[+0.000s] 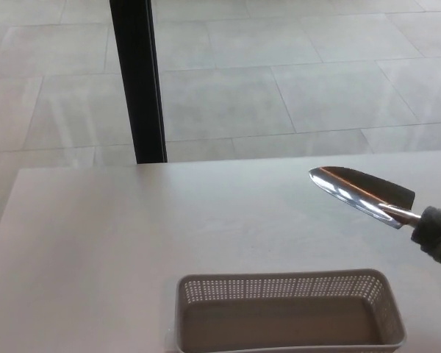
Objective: A garden tool is kept on the righthand side and a container is kept on the lefthand side on a desk infront of the robot. the robot uses its right hand to pick up the garden tool and makes a scooping motion inside the container
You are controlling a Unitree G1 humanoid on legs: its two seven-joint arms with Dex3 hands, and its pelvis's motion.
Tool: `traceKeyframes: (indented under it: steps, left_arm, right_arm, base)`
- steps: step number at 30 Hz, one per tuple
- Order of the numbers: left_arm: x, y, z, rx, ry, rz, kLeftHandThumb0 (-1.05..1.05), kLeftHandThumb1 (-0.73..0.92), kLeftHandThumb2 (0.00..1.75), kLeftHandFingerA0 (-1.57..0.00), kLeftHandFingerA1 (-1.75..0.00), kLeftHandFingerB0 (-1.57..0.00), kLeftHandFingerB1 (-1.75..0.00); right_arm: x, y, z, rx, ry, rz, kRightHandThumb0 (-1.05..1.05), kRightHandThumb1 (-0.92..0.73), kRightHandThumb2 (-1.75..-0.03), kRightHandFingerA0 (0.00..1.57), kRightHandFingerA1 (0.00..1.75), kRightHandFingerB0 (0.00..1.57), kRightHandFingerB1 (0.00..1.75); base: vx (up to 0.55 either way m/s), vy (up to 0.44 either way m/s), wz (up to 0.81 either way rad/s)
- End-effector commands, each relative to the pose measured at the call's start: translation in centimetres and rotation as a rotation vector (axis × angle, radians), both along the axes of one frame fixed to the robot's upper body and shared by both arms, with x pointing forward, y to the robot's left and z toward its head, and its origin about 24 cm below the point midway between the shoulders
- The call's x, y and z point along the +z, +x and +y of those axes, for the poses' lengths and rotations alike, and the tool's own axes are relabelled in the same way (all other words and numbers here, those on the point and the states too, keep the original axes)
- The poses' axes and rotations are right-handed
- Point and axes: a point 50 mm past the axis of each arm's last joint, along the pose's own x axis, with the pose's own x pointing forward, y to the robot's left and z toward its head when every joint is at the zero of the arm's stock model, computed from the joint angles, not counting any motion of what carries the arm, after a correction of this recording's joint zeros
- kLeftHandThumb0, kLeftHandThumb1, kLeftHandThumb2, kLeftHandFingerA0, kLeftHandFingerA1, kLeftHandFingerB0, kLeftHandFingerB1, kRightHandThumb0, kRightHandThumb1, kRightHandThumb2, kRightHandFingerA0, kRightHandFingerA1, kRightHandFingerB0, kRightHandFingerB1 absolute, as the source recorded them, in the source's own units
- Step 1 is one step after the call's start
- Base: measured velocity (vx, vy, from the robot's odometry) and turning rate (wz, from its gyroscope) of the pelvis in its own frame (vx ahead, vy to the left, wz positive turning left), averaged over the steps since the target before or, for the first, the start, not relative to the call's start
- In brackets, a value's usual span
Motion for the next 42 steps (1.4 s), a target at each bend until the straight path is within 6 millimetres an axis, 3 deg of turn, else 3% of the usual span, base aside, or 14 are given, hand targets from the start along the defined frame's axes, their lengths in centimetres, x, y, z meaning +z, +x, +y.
traceKeyframes:
  steps: [1, 4, 9, 13, 17, 20, 21, 22, 23, 24, 25, 30, 33, 42]
  left_arm:
    - [1.1, 0.3, 1.5, -0.007, 0.074, 0.011, -0.42, 0.71, 0.6, -0.67, -0.68, -0.5, -0.54]
    - [1.2, 0.2, 1.5, -0.017, 0.075, 0.005, -0.43, 0.72, 0.61, -0.66, -0.71, -0.49, -0.56]
    - [1.3, 0.1, 1.8, 0.01, 0.066, 0.007, -0.41, 0.71, 0.61, -0.69, -0.68, -0.47, -0.52]
    - [1.5, 0.3, 1.9, -0.008, 0.078, 0.017, -0.43, 0.73, 0.61, -0.65, -0.68, -0.47, -0.54]
    - [1.6, 0.5, 1.9, -0.018, 0.075, 0.005, -0.42, 0.72, 0.61, -0.67, -0.72, -0.51, -0.57]
    - [1.6, 0.4, 1.9, -0.017, 0.071, -0.001, -0.42, 0.72, 0.61, -0.64, -0.74, -0.5, -0.58]
    - [1.6, 0.3, 2.0, -0.009, 0.067, -0.003, -0.42, 0.72, 0.62, -0.63, -0.71, -0.49, -0.57]
    - [1.6, 0.3, 2.0, -0.004, 0.069, -0.002, -0.42, 0.72, 0.62, -0.64, -0.7, -0.5, -0.57]
    - [1.5, 0.3, 1.9, -0.004, 0.073, 0.001, -0.42, 0.73, 0.62, -0.64, -0.71, -0.5, -0.57]
    - [1.6, 0.3, 1.9, -0.007, 0.071, -0.002, -0.41, 0.72, 0.62, -0.64, -0.7, -0.49, -0.57]
    - [1.6, 0.3, 2.0, -0.011, 0.073, 0.003, -0.43, 0.72, 0.62, -0.64, -0.68, -0.49, -0.56]
    - [1.6, 0.4, 2.0, -0.013, 0.082, 0.013, -0.43, 0.72, 0.62, -0.67, -0.71, -0.5, -0.57]
    - [1.7, 0.4, 2.0, -0.024, 0.081, 0.013, -0.44, 0.73, 0.62, -0.63, -0.71, -0.47, -0.57]
    - [1.5, 0.3, 2.0, -0.002, 0.074, 0.008, -0.42, 0.72, 0.61, -0.65, -0.71, -0.49, -0.56]
  right_arm:
    - [4.6, -0.4, -1.4, 0.16, -0.169, -0.153, -0.17, -0.5, -0.97, 0.9, 1.75, 0.77, 1.47]
    - [5.4, -0.7, -1.7, 0.214, -0.231, -0.123, -0.18, -0.42, -1.06, 0.91, 1.74, 0.77, 1.45]
    - [6.5, -1.3, -1.9, 0.309, -0.301, -0.086, -0.12, -0.4, -1.03, 0.91, 1.72, 0.78, 1.44]
    - [7.2, -1.7, -1.9, 0.371, -0.381, -0.085, -0.2, -0.49, -0.87, 0.9, 1.71, 0.8, 1.4]
    - [7.9, -2.2, -1.7, 0.409, -0.378, -0.112, -0.17, -0.44, -1.05, 0.94, 1.71, 0.8, 1.42]
    - [8.3, -2.4, -1.8, 0.413, -0.391, -0.123, -0.17, -0.46, -1.02, 0.95, 1.69, 0.79, 1.43]
    - [8.5, -2.4, -1.8, 0.417, -0.392, -0.141, -0.16, -0.55, -0.96, 1.09, 1.62, 0.77, 1.31]
    - [8.7, -2.5, -1.9, 0.423, -0.394, -0.153, -0.18, -0.54, -0.85, 0.96, 1.72, 0.8, 1.43]
    - [8.9, -2.6, -1.9, 0.431, -0.393, -0.154, -0.18, -0.54, -0.87, 0.97, 1.73, 0.79, 1.45]
    - [9.0, -2.7, -1.9, 0.436, -0.389, -0.152, -0.13, -0.54, -0.91, 1.07, 1.65, 0.72, 1.35]
    - [9.1, -2.8, -1.9, 0.442, -0.39, -0.154, -0.15, -0.51, -0.9, 0.92, 1.74, 0.76, 1.49]
    - [9.5, -3.1, -1.9, 0.46, -0.42, -0.138, -0.14, -0.46, -0.97, 0.9, 1.75, 0.71, 1.59]
    - [9.6, -3.3, -1.9, 0.473, -0.408, -0.141, -0.12, -0.39, -1.06, 0.93, 1.75, 0.76, 1.56]
    - [9.4, -3.7, -1.9, 0.49, -0.474, -0.115, -0.13, -0.47, -0.89, 0.85, 1.75, 0.73, 1.56]
  base:
    - [0.0, 0.0, 0.0]
    - [0.0, 0.0, 0.0]
    - [0.0, 0.0, 0.0]
    - [0.0, 0.0, 0.0]
    - [0.0, 0.0, 0.0]
    - [0.0, 0.0, 0.0]
    - [0.0, 0.0, 0.0]
    - [0.0, 0.0, 0.0]
    - [0.0, 0.0, 0.0]
    - [0.0, 0.0, 0.0]
    - [0.0, 0.0, 0.0]
    - [0.0, 0.0, 0.0]
    - [0.0, 0.0, 0.0]
    - [0.0, 0.0, 0.0]
